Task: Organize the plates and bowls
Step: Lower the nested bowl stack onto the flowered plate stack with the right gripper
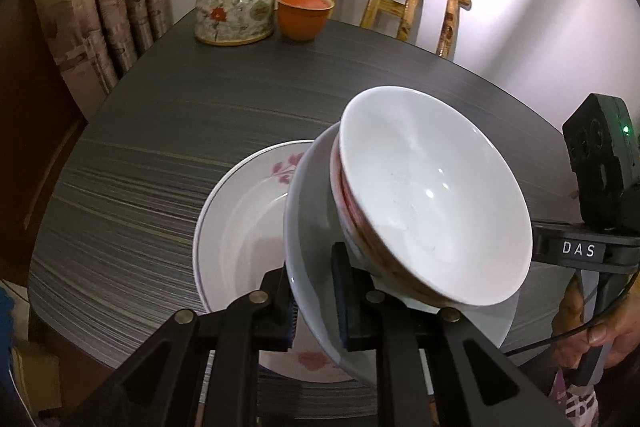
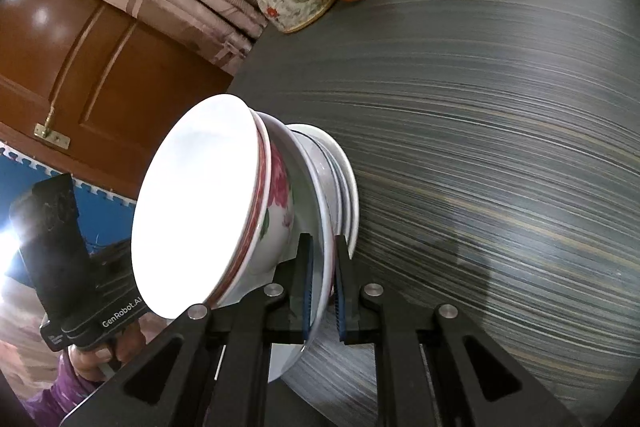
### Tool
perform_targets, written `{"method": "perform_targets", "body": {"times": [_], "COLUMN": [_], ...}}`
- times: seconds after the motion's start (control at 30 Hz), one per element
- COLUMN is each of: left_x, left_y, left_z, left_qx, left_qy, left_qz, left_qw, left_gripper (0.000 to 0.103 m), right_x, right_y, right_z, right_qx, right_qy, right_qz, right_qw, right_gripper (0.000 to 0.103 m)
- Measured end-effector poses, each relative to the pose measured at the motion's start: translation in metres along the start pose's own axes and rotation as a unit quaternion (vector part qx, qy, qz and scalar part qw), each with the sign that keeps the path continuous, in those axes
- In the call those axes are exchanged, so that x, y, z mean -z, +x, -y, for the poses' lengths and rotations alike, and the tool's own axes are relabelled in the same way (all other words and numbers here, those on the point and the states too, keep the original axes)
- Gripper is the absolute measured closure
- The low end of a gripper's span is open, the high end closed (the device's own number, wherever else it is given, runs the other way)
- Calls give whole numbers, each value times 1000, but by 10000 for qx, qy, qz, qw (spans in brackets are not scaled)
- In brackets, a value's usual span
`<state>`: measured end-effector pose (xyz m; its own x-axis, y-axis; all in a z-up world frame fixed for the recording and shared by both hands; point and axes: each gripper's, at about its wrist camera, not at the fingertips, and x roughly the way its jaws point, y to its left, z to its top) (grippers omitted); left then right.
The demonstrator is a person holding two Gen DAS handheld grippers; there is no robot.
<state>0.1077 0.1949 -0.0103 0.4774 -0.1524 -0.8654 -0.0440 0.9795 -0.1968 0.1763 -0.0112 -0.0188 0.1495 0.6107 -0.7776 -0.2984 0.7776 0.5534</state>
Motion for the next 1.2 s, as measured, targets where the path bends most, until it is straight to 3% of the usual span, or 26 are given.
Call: {"method": "perform_targets", "body": {"times": [0.67, 0.83, 1.0, 1.2], "left_x": [5, 8, 9, 6], "left_y": [17, 15, 14, 14], "left_z": [-30, -26, -24, -28], "left_qx": [-17, -155, -460, -543], "left_qy": [-82, 66, 287, 237], "left_qz": [-43, -3, 85, 66], "left_qw": [10000, 9999, 9985, 9982], "left_gripper": [86, 84, 82, 82], "right_x": [1, 4, 6, 11], "right_y": [22, 22, 22, 25], "right_z": [-8, -15, -14, -16], "right_qx": [235, 398, 347, 234], "right_qy": [-102, -313, -292, -175], "right_qz": [-176, -118, 24, 211], "right_qw": [9995, 9986, 9990, 9994], "right_gripper": [92, 92, 92, 92]}}
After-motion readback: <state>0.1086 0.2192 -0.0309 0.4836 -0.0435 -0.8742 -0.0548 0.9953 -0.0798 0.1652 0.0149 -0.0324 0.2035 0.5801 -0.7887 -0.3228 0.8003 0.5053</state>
